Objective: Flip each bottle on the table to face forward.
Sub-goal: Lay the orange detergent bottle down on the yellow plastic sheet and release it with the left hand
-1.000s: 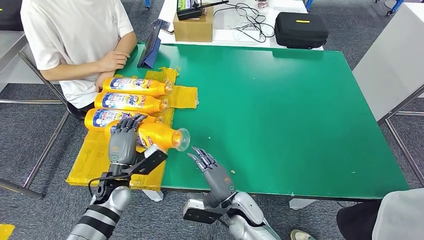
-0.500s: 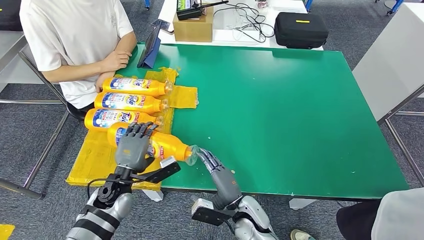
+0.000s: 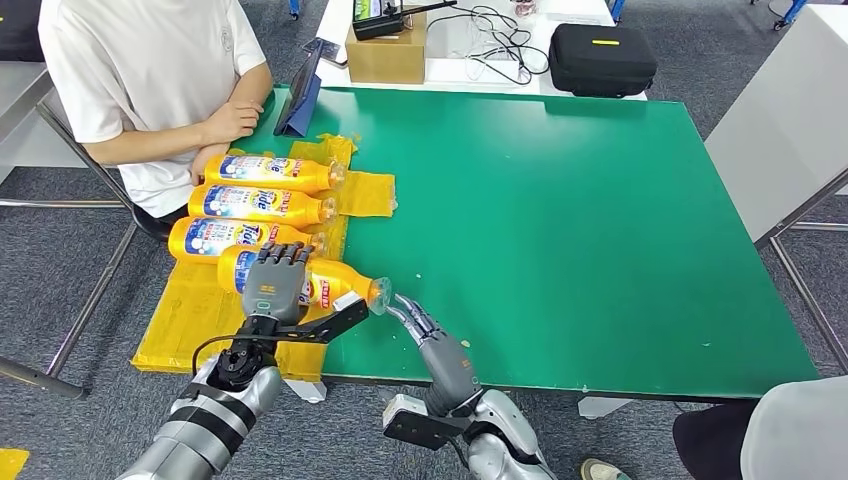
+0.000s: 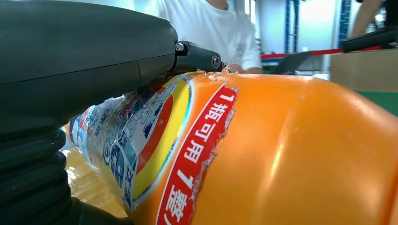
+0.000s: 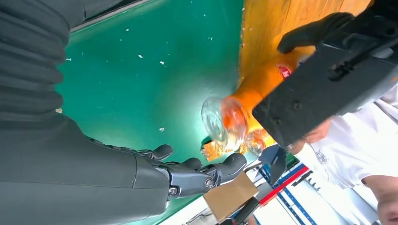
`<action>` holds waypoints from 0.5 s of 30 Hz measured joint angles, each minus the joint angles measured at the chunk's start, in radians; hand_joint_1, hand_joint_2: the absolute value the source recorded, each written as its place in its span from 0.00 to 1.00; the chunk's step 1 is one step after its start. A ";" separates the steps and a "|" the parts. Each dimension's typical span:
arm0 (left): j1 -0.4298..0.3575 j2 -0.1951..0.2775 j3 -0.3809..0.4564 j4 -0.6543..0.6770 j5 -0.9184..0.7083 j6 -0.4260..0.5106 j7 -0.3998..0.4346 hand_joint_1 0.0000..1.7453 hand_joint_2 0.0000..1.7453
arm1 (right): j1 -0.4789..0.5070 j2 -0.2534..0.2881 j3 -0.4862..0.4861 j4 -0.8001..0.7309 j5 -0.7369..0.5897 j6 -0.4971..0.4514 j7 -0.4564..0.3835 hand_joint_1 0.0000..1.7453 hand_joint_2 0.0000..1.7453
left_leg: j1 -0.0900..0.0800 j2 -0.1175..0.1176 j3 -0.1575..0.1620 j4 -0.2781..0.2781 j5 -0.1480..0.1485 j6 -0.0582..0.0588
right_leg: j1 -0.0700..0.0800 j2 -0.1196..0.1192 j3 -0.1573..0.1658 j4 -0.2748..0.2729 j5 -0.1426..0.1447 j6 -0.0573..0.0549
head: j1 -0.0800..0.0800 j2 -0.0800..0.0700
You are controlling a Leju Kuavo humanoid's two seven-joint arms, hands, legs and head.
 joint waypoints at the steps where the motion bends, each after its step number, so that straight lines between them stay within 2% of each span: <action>1: -0.002 0.000 0.000 0.007 -0.017 0.001 0.013 1.00 1.00 | 0.000 0.000 -0.002 0.000 0.000 0.000 0.000 0.00 1.00 | 0.000 0.000 0.000 0.000 0.000 0.000 | 0.000 0.000 0.000 0.000 0.000 0.000 | 0.000 0.000; 7: -0.005 0.000 0.004 0.014 -0.074 -0.019 0.045 1.00 1.00 | 0.008 0.000 -0.023 0.000 0.000 0.001 0.000 0.00 1.00 | 0.000 0.000 0.000 0.000 0.000 0.000 | 0.000 0.000 0.000 0.000 0.000 0.000 | 0.000 0.000; 14: 0.029 0.006 0.009 -0.076 -0.090 -0.111 0.051 1.00 1.00 | 0.043 -0.004 -0.059 -0.017 0.003 0.000 0.002 0.00 1.00 | 0.000 0.000 0.000 0.000 0.000 0.000 | 0.000 0.000 0.000 0.000 0.000 0.000 | 0.000 0.000; 15: 0.031 0.007 0.008 -0.086 -0.086 -0.132 0.048 0.87 1.00 | 0.047 -0.004 -0.064 -0.020 0.003 0.000 0.002 0.00 1.00 | 0.000 0.000 -0.001 0.000 0.000 0.000 | 0.000 0.000 0.000 0.000 0.000 0.000 | 0.000 0.000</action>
